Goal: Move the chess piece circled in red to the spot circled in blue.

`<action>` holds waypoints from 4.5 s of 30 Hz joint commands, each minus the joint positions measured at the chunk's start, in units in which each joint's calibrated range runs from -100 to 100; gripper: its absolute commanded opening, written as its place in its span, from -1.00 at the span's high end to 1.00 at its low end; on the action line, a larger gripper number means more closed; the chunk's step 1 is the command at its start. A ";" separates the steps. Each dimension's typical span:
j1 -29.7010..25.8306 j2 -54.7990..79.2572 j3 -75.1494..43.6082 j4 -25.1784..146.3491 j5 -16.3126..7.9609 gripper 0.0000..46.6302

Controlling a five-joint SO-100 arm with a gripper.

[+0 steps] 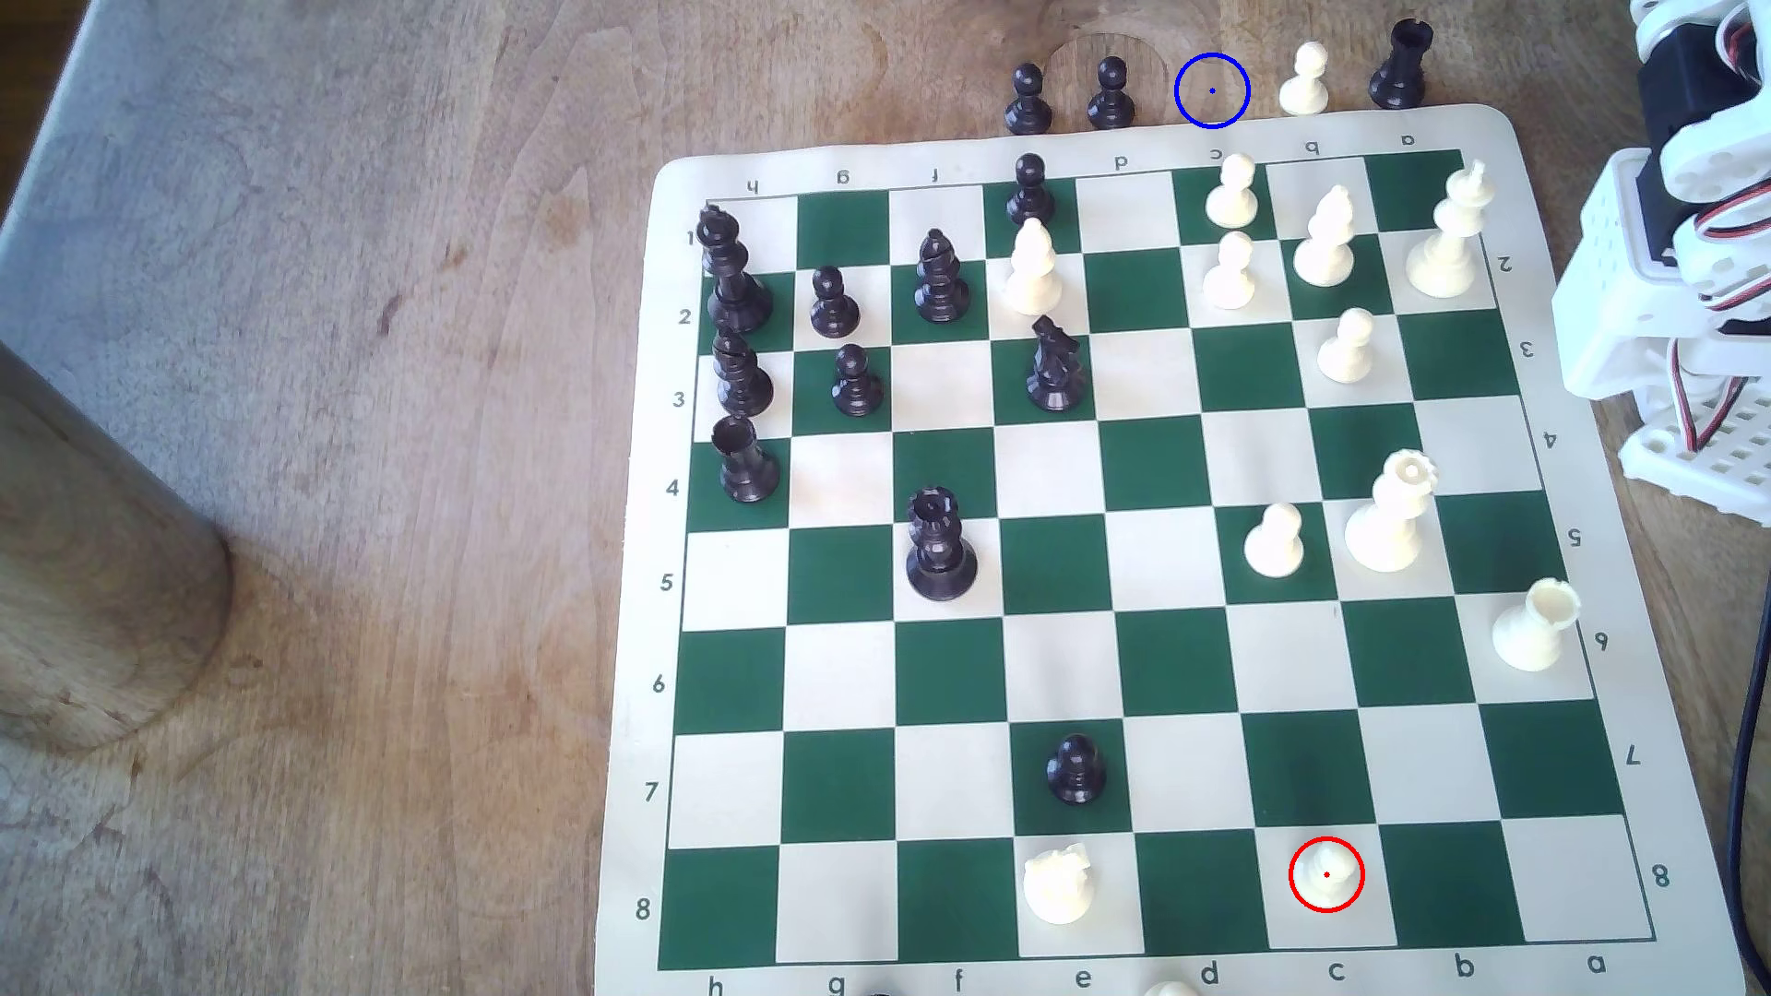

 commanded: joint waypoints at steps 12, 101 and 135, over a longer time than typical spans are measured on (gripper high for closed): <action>-9.42 0.14 -13.15 62.77 -0.05 0.99; -46.81 71.70 -45.15 132.71 -13.19 0.36; -44.70 76.88 -47.15 125.91 -11.53 0.86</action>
